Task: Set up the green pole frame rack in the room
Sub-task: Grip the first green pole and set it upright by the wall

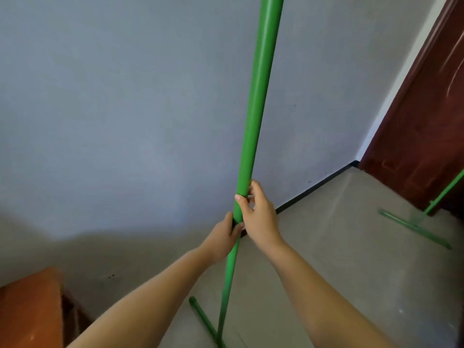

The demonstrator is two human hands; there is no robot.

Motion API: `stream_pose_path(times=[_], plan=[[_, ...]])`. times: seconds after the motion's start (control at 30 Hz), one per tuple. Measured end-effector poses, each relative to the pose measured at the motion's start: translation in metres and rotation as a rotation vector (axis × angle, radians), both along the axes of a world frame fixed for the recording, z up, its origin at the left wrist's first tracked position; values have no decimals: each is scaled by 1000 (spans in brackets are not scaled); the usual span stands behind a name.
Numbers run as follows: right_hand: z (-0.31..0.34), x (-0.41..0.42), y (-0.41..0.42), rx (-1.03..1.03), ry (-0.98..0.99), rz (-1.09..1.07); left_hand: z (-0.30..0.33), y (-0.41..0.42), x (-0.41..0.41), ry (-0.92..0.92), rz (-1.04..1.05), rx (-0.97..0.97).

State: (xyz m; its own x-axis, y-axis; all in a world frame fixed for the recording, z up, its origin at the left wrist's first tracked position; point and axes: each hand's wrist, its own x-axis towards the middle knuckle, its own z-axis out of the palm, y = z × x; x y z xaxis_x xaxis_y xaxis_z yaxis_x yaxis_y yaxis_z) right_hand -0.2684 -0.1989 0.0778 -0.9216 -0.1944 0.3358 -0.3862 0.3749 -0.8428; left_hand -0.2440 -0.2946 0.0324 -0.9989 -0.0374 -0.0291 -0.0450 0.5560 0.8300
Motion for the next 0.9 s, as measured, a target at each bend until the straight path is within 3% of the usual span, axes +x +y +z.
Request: stream_pose_path(times=[0.47,0.9], plan=[[-1,-58,-130,79,-7,197,-2,-119,-39,-33,232,5],[-19,-54,-175,140,-20,237,-19,-171,-30,-85,194,-13]])
